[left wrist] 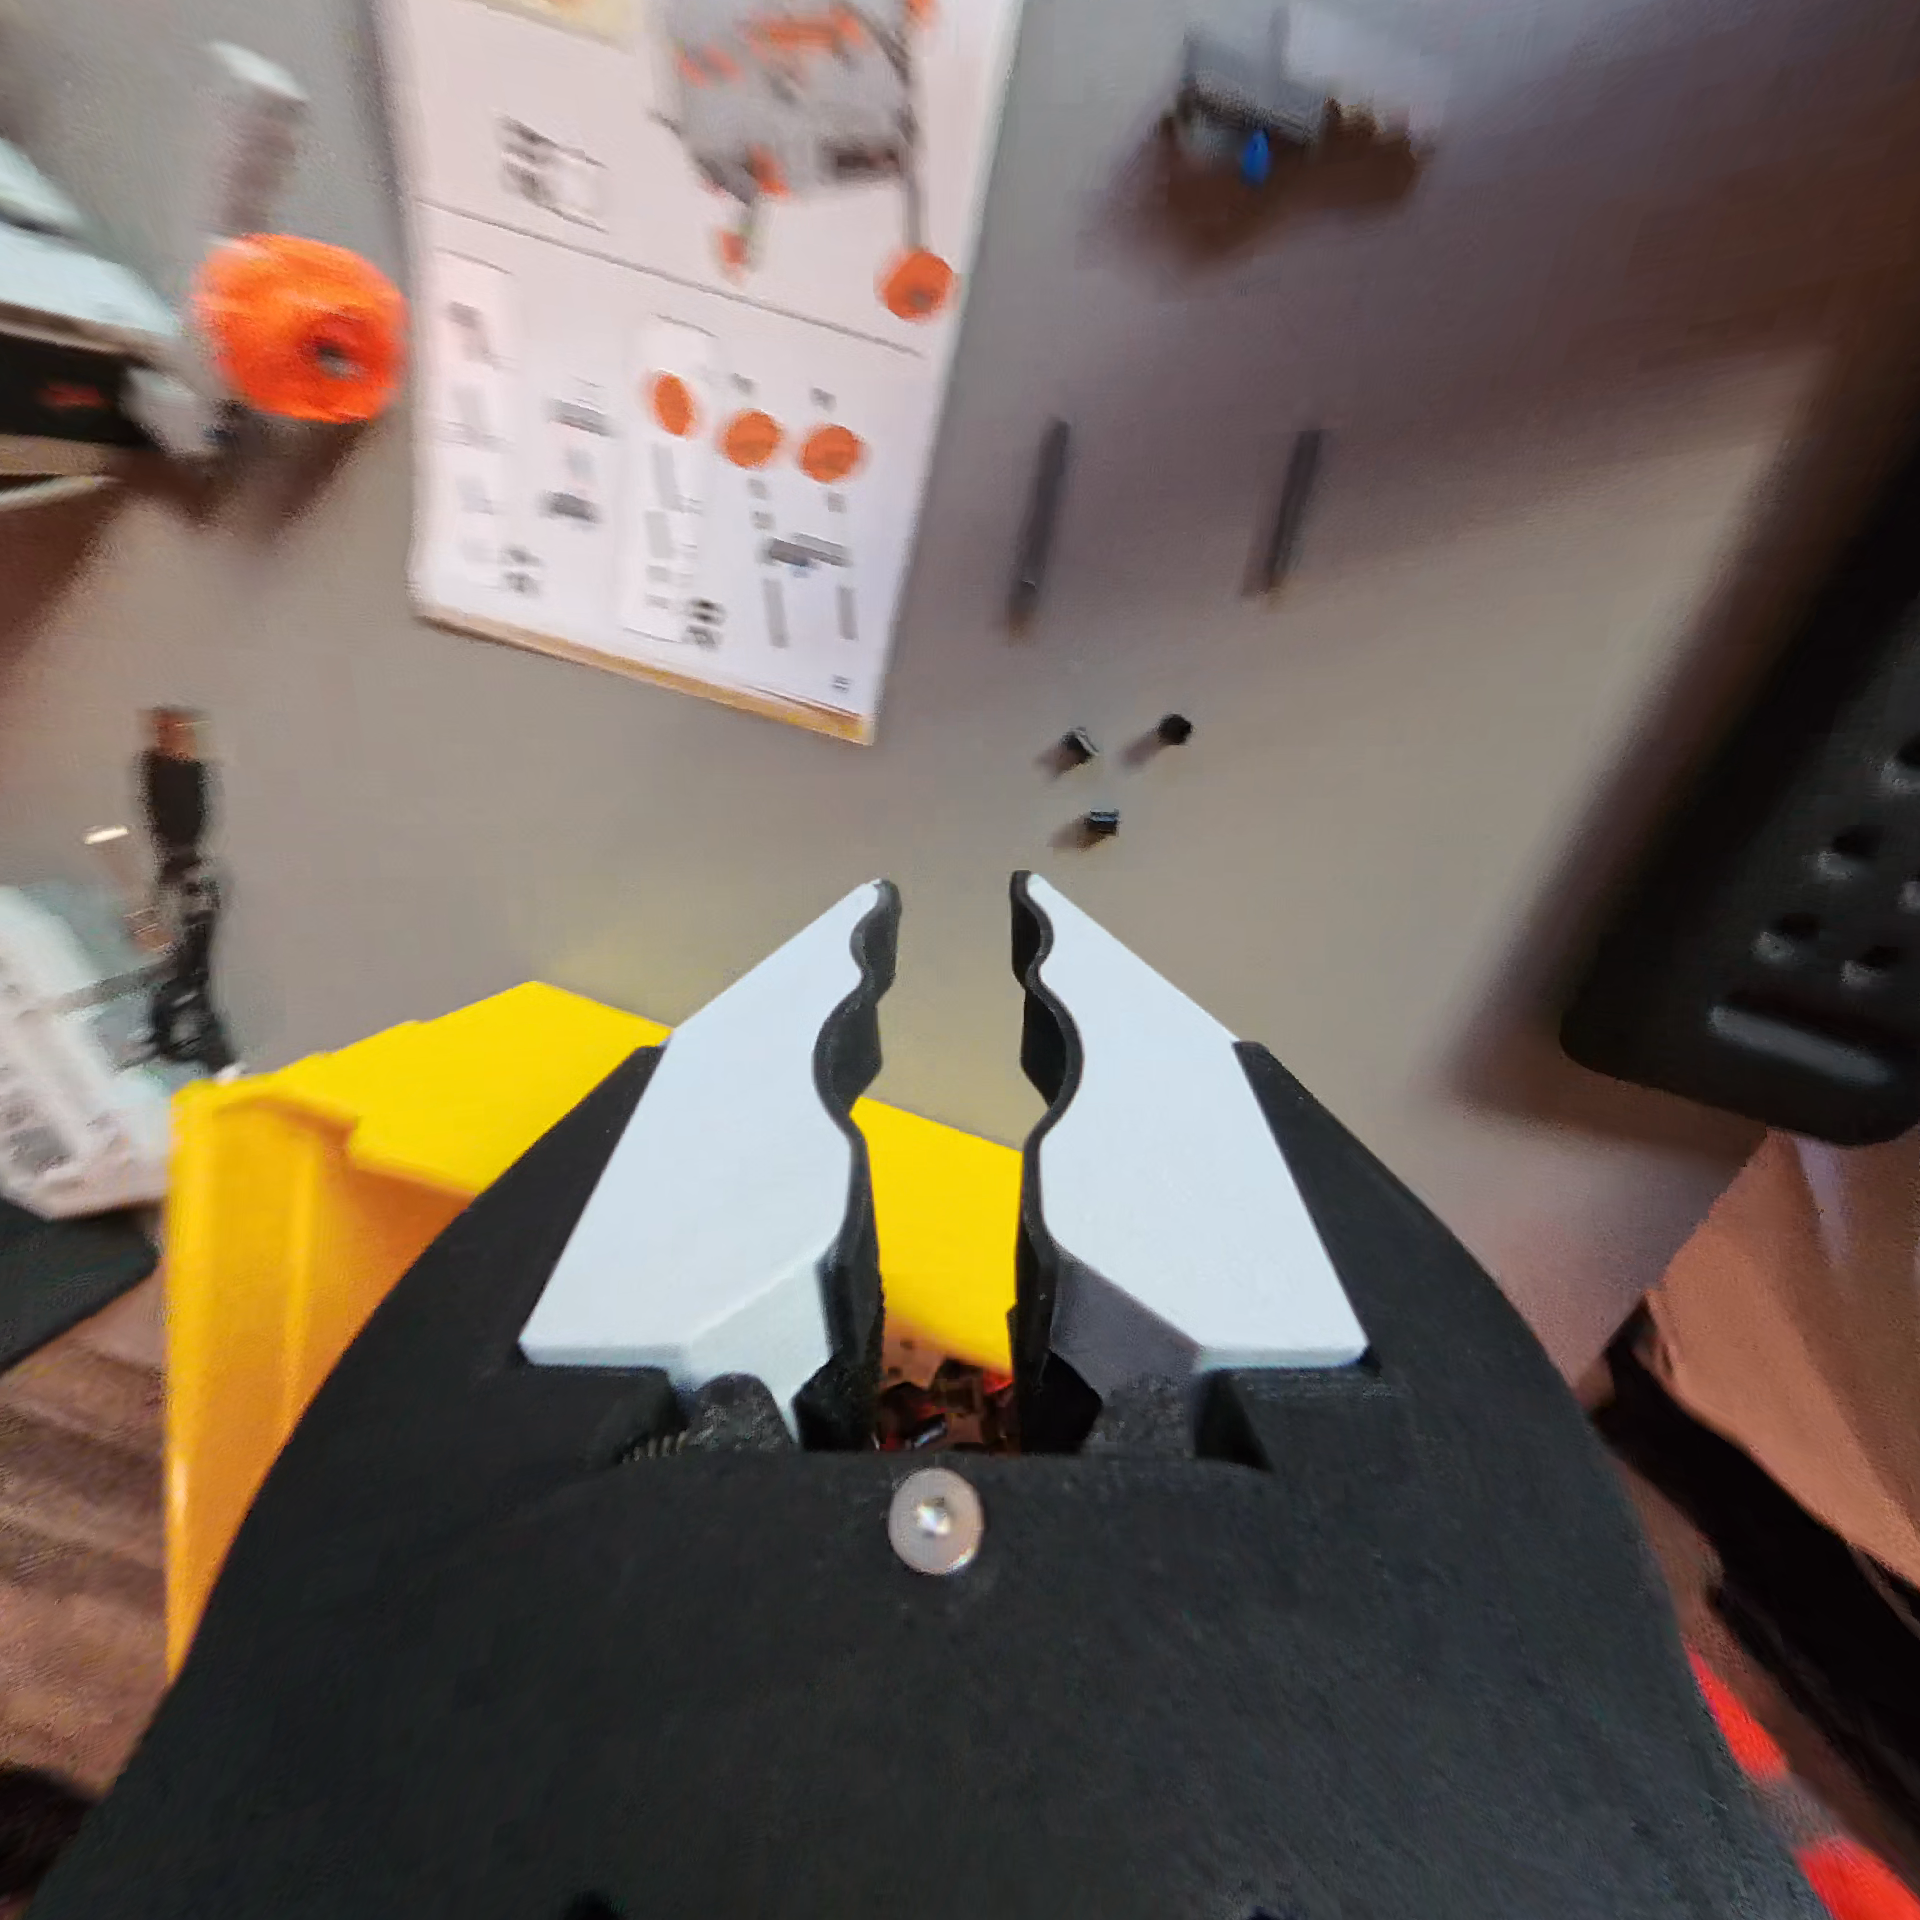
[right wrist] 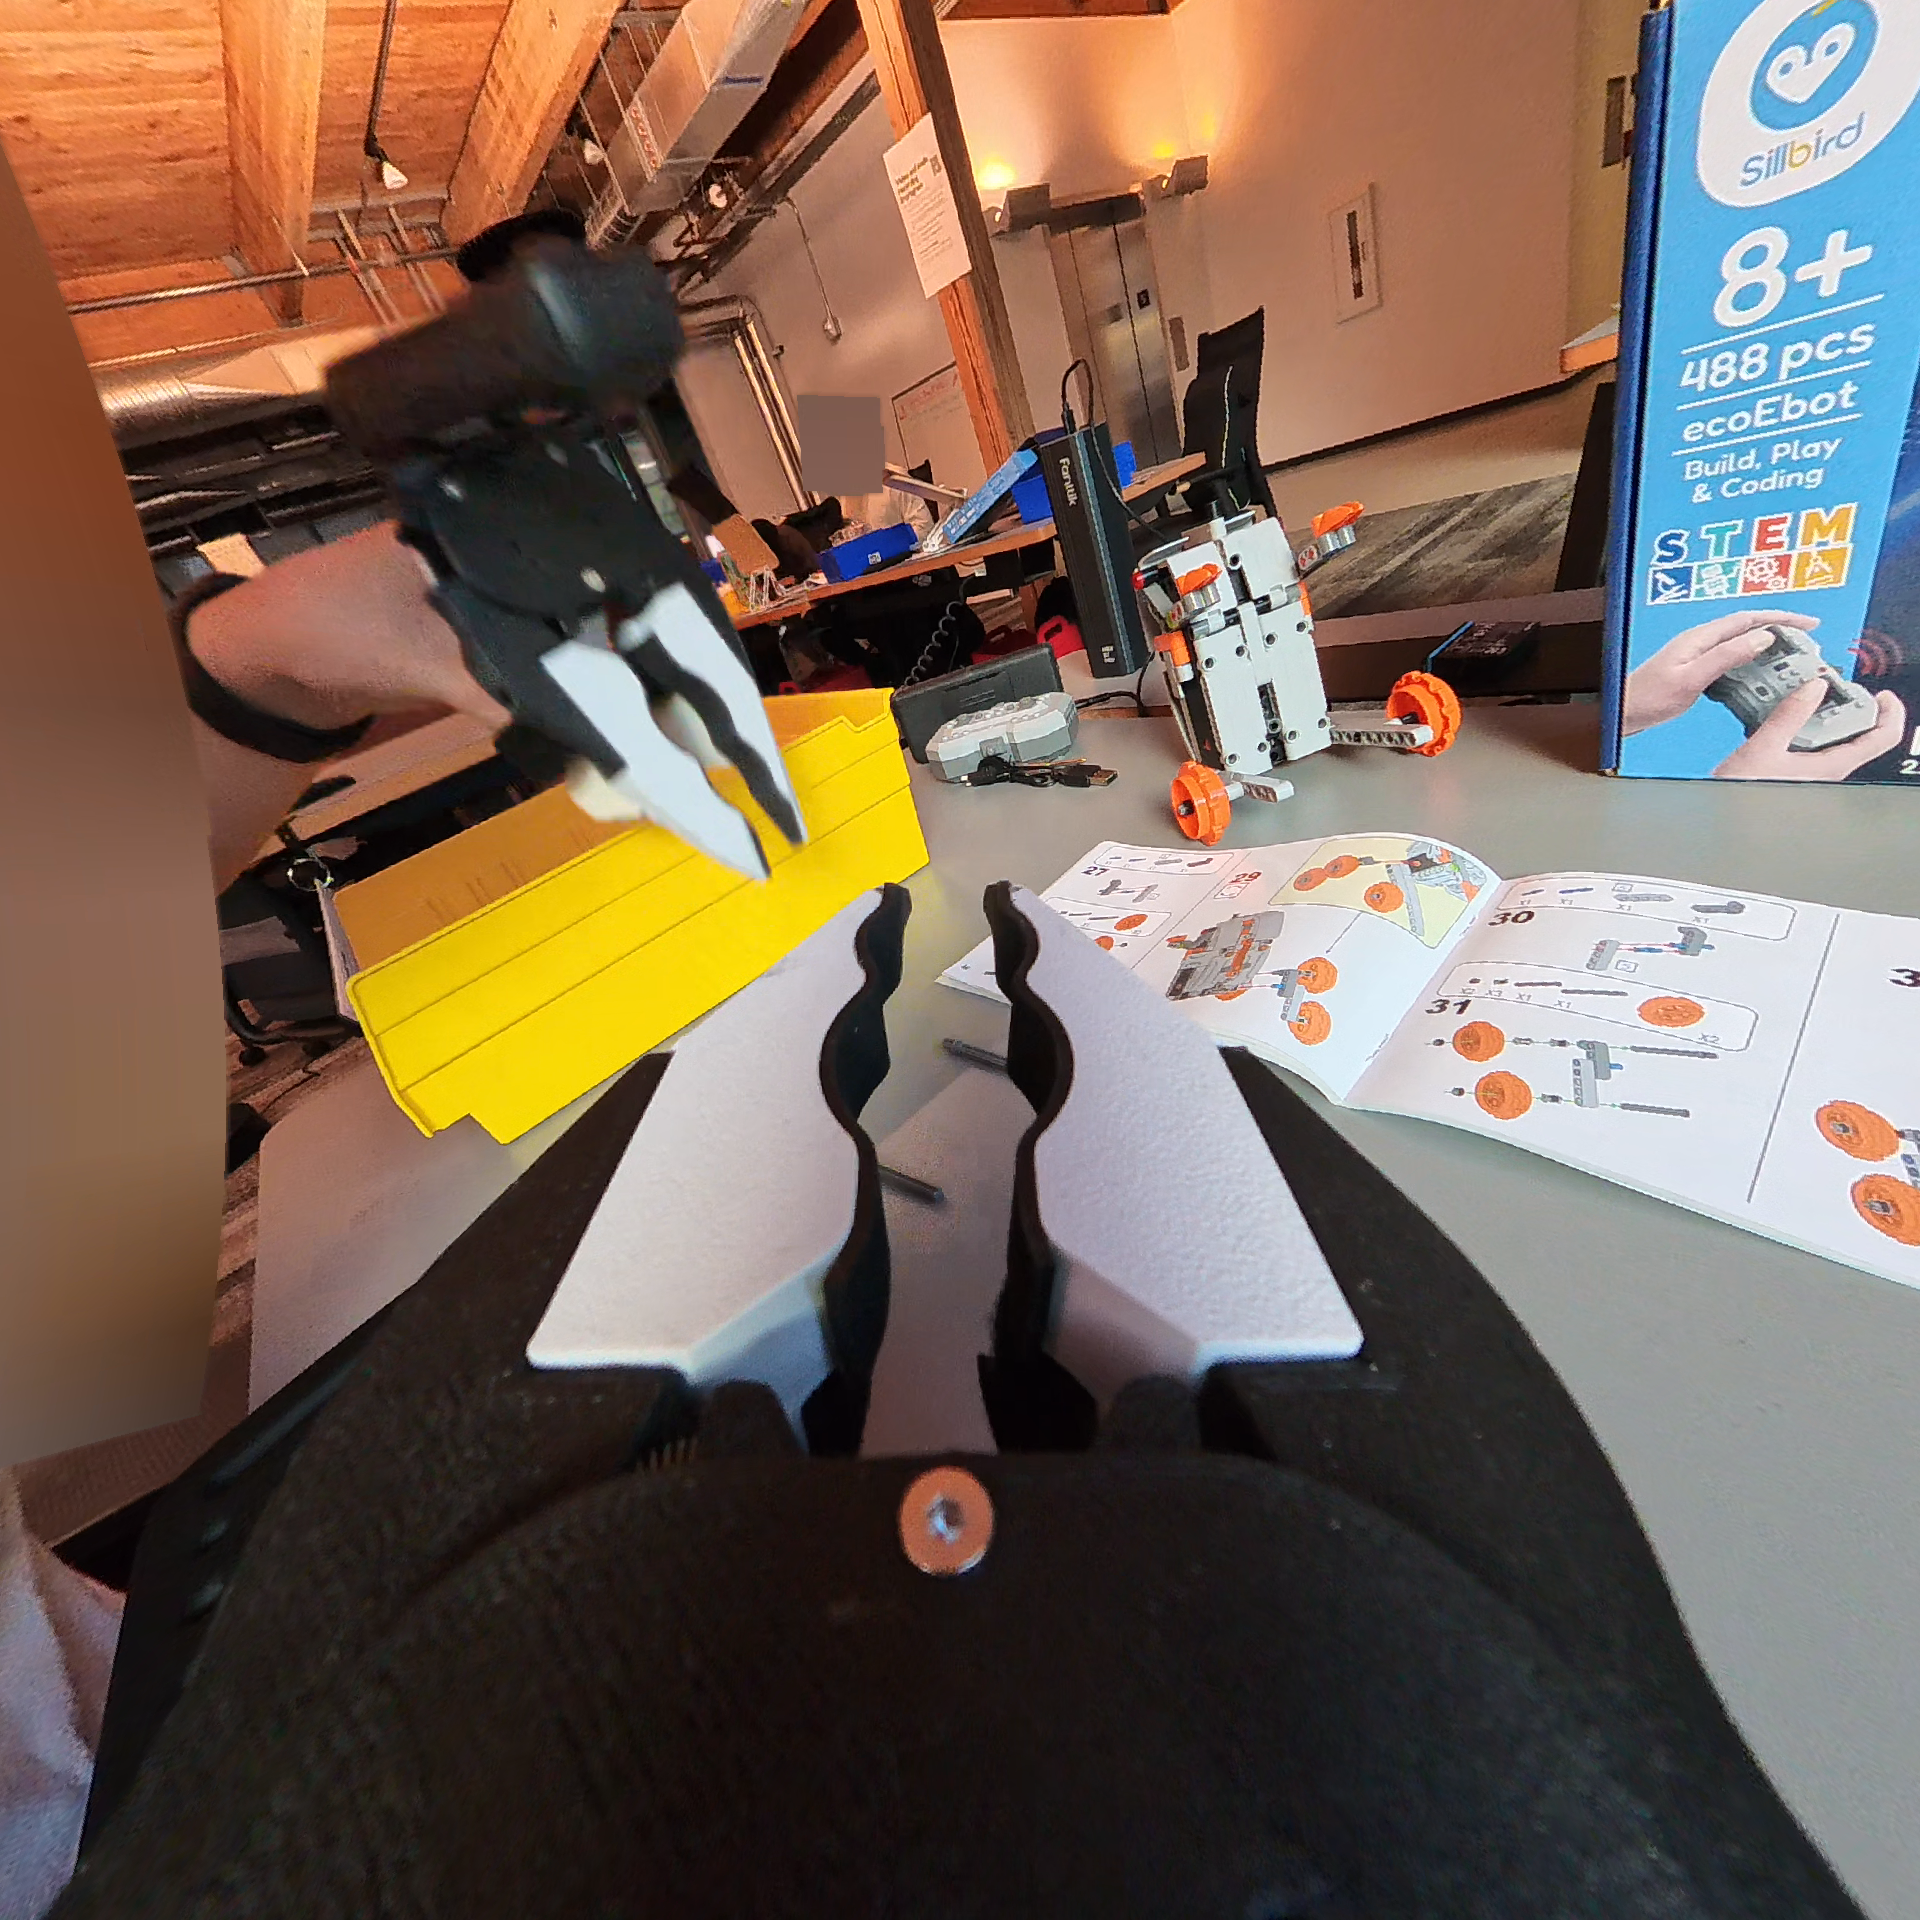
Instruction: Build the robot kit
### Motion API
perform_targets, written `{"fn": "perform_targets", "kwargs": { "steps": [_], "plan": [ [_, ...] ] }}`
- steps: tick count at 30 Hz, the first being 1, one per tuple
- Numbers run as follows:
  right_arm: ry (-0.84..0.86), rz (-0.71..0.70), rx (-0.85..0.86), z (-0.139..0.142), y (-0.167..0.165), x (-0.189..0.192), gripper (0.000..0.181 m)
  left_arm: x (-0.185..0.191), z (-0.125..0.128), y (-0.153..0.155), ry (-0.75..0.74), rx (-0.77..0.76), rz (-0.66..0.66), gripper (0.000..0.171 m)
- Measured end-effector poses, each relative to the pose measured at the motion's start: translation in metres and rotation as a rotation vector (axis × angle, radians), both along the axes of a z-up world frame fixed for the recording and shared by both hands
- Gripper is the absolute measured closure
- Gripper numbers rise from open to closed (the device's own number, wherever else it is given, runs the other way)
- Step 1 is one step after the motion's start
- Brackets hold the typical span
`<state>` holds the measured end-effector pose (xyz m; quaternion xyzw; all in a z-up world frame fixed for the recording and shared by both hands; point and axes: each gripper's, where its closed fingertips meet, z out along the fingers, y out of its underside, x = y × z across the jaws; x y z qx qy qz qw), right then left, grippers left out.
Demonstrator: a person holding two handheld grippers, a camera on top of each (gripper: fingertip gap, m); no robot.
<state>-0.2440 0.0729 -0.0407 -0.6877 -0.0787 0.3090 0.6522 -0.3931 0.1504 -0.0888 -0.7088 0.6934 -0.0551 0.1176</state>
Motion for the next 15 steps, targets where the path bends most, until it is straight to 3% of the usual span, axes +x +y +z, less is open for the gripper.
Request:
{"fn": "perform_targets", "kwargs": {
  "steps": [7, 9, 15],
  "plan": [
    [-0.027, 0.0, -0.009, -0.004, 0.002, -0.003, 0.165, -0.051, 0.097, 0.04, -0.562, 0.156, 0.304, 0.149],
    [-0.041, -0.006, -0.005, -0.004, 0.003, -0.003, 0.166, -0.073, 0.113, 0.043, -0.704, 0.16, 0.379, 0.144],
    [-0.086, -0.086, 0.05, 0.003, 0.004, 0.007, 0.167, -0.125, 0.137, 0.041, -0.99, 0.219, 0.429, 0.129]
  ]
}}
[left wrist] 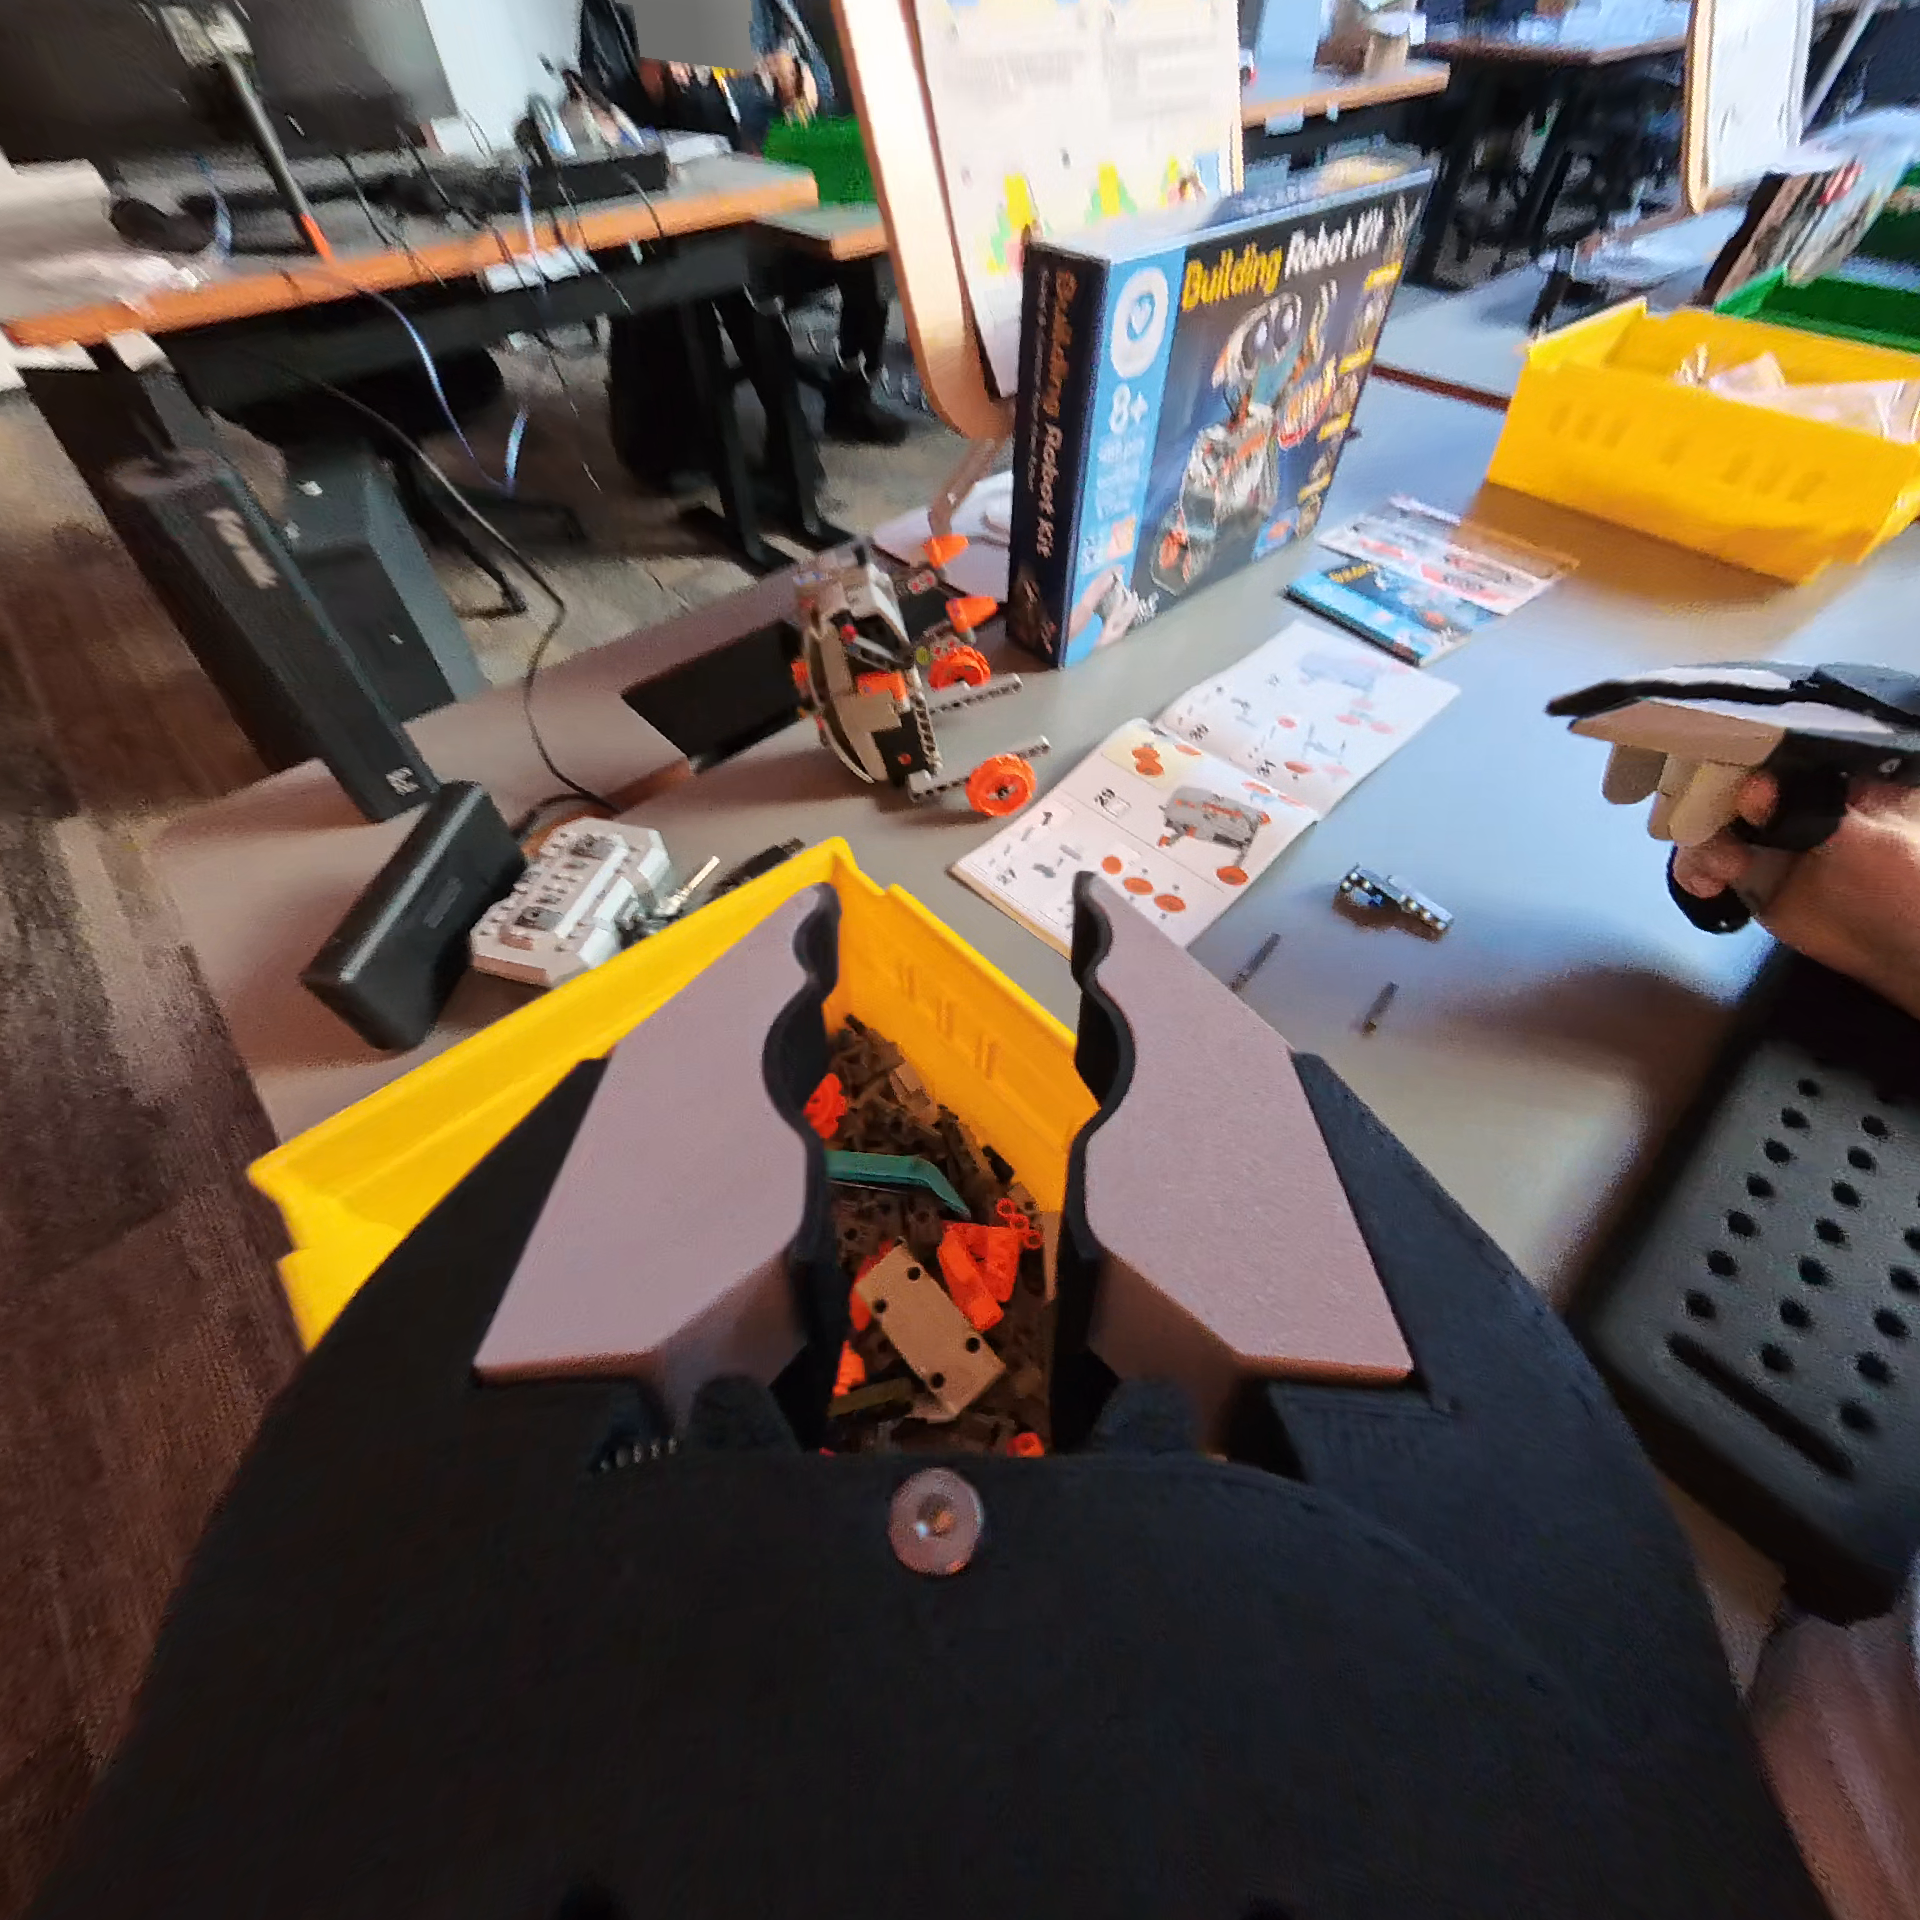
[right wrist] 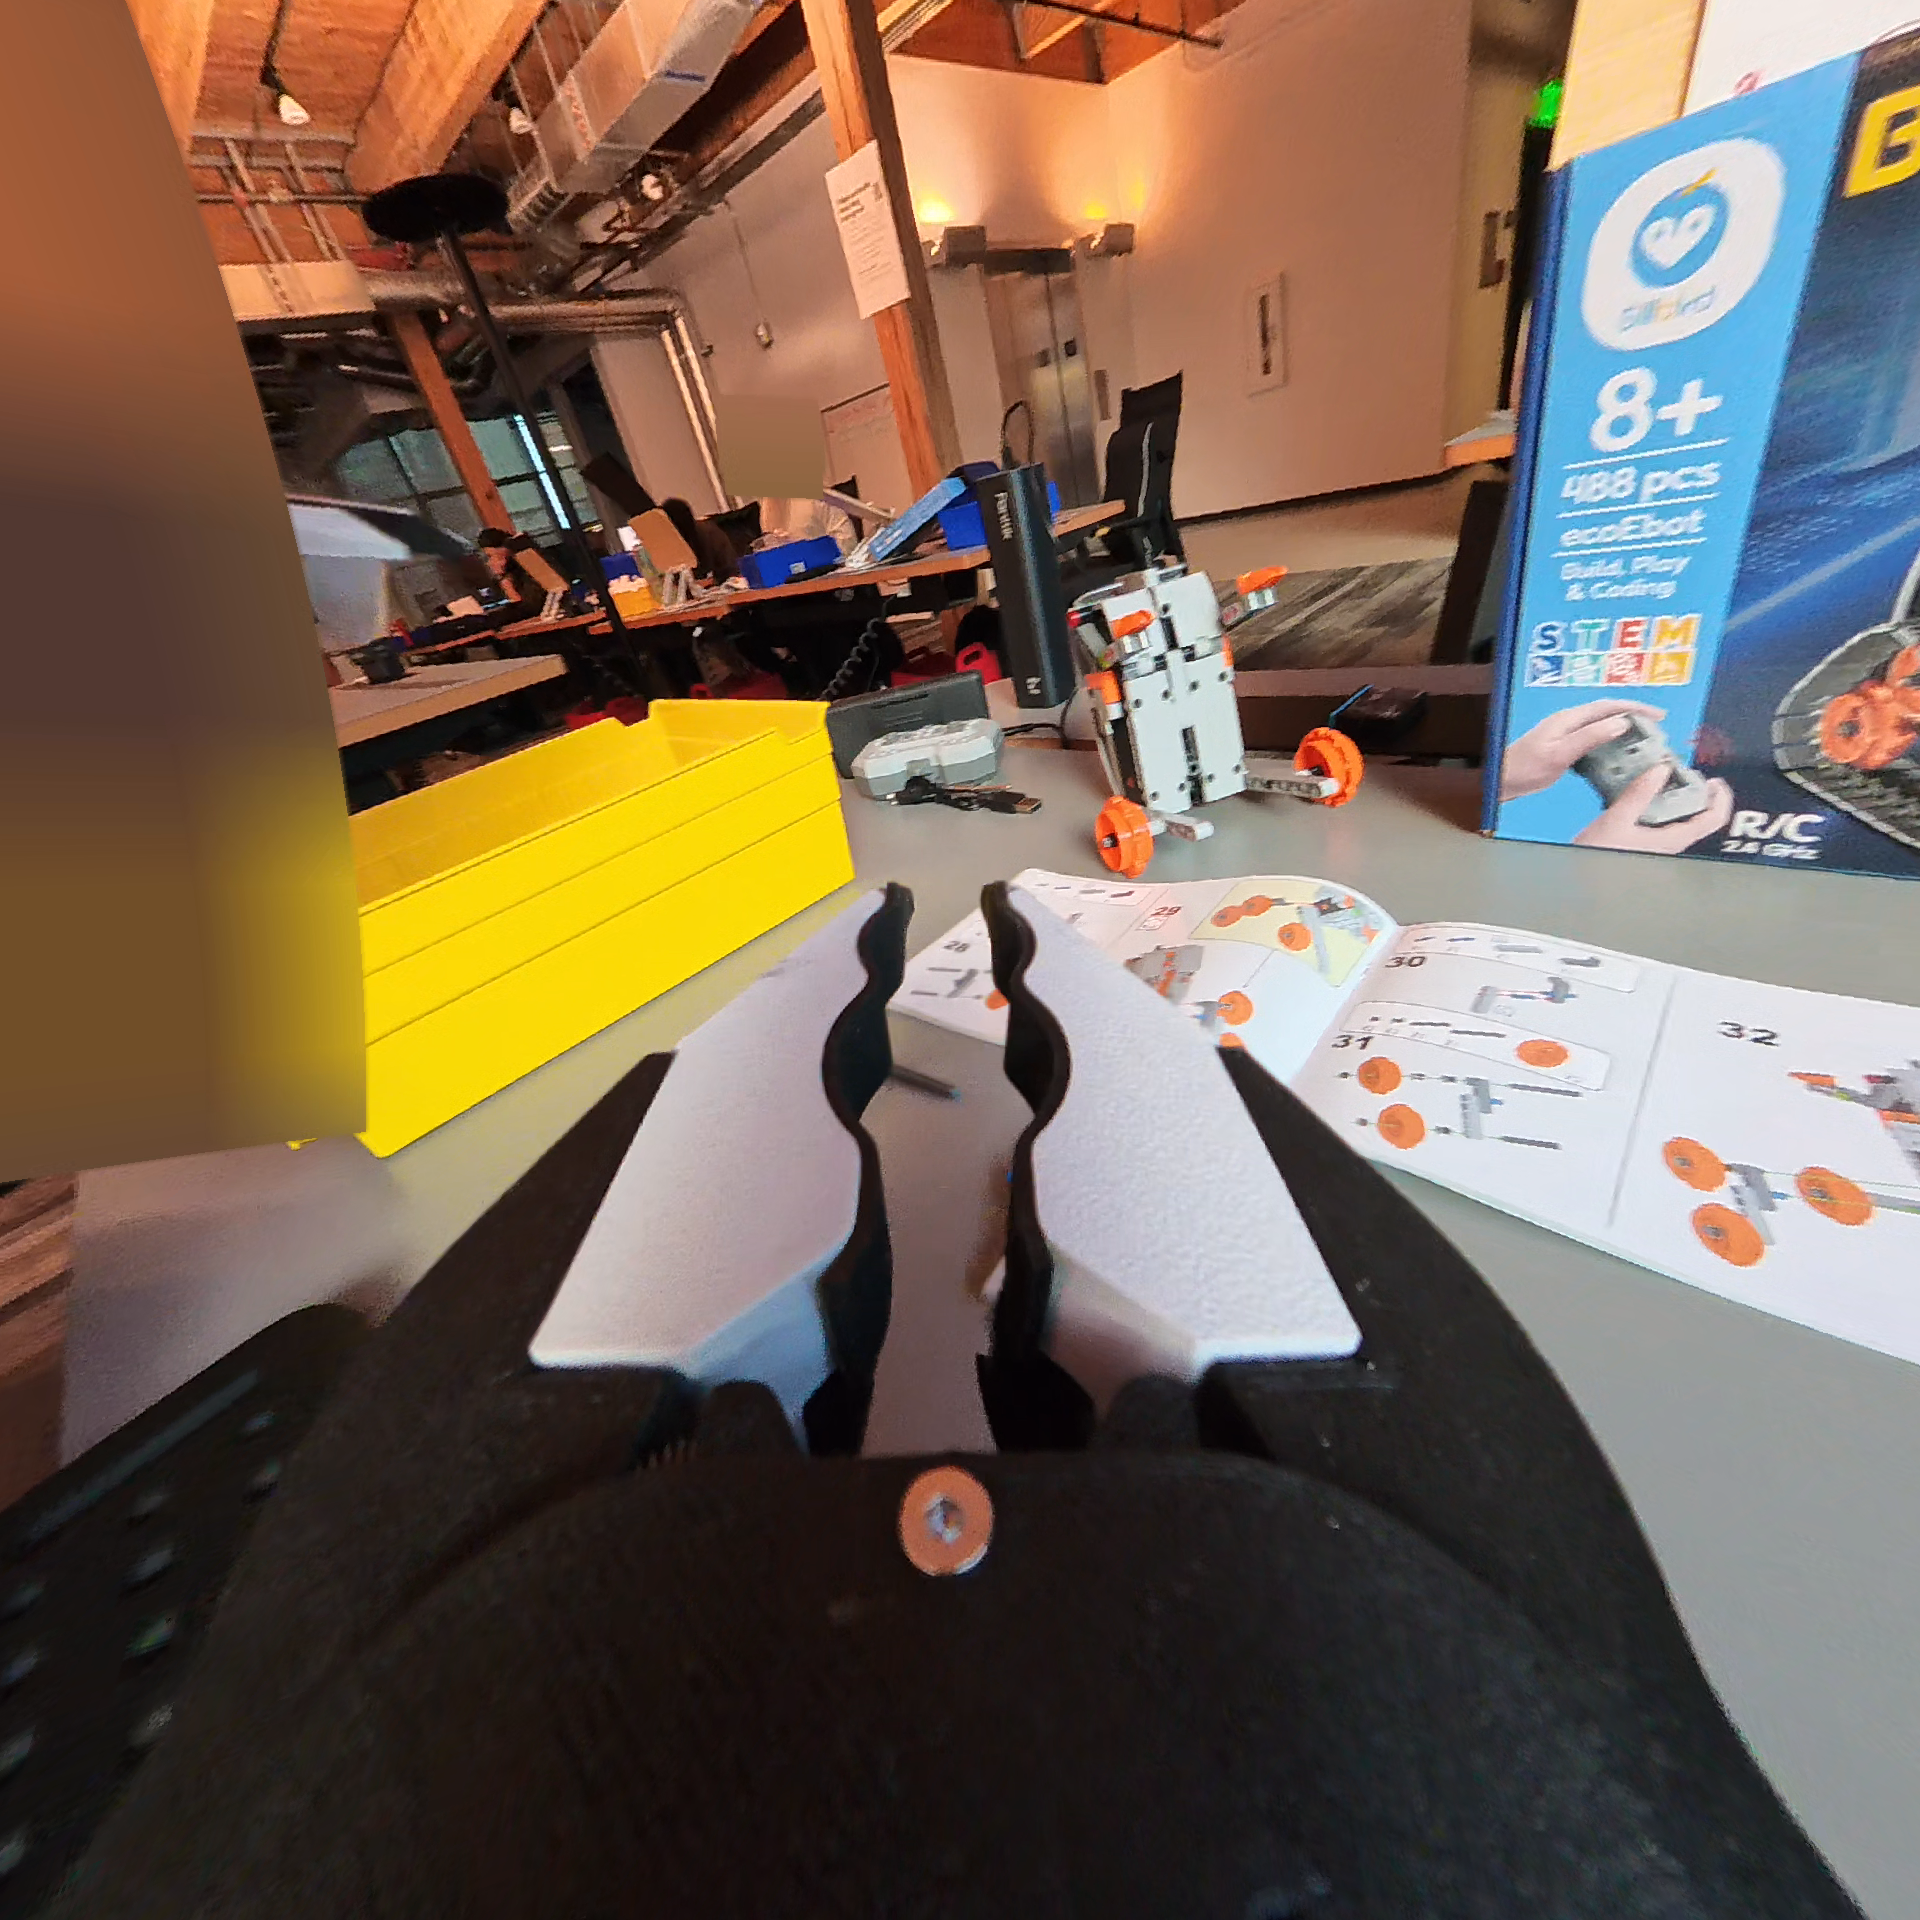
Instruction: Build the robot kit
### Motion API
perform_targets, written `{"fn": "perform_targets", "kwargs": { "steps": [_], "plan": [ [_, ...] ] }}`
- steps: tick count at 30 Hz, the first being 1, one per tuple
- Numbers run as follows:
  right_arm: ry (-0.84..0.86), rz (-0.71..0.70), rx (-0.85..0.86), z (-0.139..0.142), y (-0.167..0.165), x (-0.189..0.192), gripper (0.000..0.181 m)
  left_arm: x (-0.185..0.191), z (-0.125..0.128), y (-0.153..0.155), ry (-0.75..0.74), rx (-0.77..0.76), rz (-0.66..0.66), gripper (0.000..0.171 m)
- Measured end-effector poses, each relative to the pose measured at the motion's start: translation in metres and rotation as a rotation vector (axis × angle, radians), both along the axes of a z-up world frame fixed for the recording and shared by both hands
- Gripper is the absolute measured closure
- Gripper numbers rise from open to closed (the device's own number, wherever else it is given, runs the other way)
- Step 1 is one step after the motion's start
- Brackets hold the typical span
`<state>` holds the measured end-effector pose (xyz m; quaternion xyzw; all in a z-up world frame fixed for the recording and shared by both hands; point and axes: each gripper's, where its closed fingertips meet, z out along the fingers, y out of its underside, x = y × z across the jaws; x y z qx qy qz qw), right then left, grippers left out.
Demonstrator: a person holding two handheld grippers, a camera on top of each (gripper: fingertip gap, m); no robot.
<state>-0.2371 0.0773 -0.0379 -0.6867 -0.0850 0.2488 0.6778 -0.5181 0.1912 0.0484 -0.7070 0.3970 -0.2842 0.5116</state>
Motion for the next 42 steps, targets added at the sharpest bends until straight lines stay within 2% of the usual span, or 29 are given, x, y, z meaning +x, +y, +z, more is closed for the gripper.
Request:
{"fn": "perform_targets", "kwargs": {
  "steps": [3, 8, 13, 22, 29, 32, 33, 34, 37, 42],
  "plan": [
    [0.004, -0.054, -0.002, -0.001, 0.003, 0.011, 0.167, -0.02, 0.005, 0.004, -0.049, 0.049, 0.038, 0.111],
    [-0.025, -0.163, 0.021, 0.001, 0.006, 0.031, 0.167, -0.029, 0.019, -0.005, -0.181, 0.078, -0.042, 0.104],
    [-0.08, -0.259, 0.032, 0.001, 0.006, 0.044, 0.167, -0.043, 0.027, -0.008, -0.204, 0.163, -0.055, 0.087],
    [-0.151, -0.325, 0.007, -0.005, 0.01, 0.049, 0.167, -0.066, 0.009, -0.015, -0.193, 0.123, -0.094, 0.063],
    [-0.214, -0.354, -0.005, -0.009, 0.011, 0.048, 0.167, -0.082, 0.001, -0.017, -0.168, 0.126, -0.108, 0.052],
    [-0.233, -0.355, -0.005, -0.009, 0.011, 0.047, 0.167, -0.088, -0.001, -0.015, -0.15, 0.126, -0.098, 0.053],
    [-0.238, -0.355, -0.006, -0.01, 0.011, 0.046, 0.167, -0.089, -0.003, -0.014, -0.141, 0.121, -0.097, 0.057],
    [-0.242, -0.355, -0.008, -0.01, 0.012, 0.046, 0.167, -0.091, -0.007, -0.015, -0.118, 0.11, -0.108, 0.066],
    [-0.25, -0.343, -0.014, -0.012, 0.013, 0.043, 0.167, -0.096, -0.026, -0.01, -0.024, 0.067, -0.093, 0.07],
    [-0.265, -0.322, -0.03, -0.016, 0.016, 0.039, 0.167, -0.09, -0.064, -0.02, 0.119, -0.08, -0.177, 0.102]
  ]
}}
